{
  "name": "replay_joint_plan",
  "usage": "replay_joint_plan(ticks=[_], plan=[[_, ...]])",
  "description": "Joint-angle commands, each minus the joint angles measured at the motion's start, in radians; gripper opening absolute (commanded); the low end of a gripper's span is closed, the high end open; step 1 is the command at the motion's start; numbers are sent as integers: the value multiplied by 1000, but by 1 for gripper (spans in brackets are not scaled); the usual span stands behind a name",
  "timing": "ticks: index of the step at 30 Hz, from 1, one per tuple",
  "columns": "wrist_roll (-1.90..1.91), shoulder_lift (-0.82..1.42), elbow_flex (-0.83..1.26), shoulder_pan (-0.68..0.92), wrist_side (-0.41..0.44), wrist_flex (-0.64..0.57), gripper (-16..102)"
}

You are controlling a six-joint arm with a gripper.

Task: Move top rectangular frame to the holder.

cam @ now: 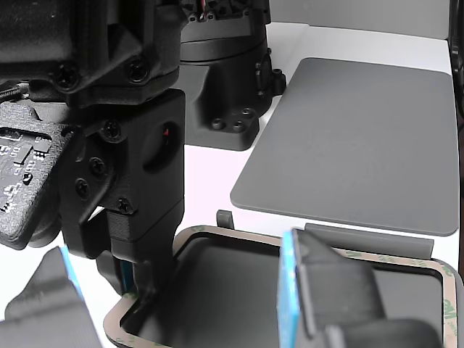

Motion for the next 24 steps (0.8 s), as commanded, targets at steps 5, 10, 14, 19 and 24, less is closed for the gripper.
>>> replay_joint_plan(ticks=[5,10,14,19,24], plan=[[-3,32,-11,-15,-2,-12,-10],[-6,31,5,-17,-2,-26,-10],[-9,25,8,-18,2,-34,-10],[-17,23,2,-18,3,-31,-2],[-23,25,3,-18,2,-29,45]])
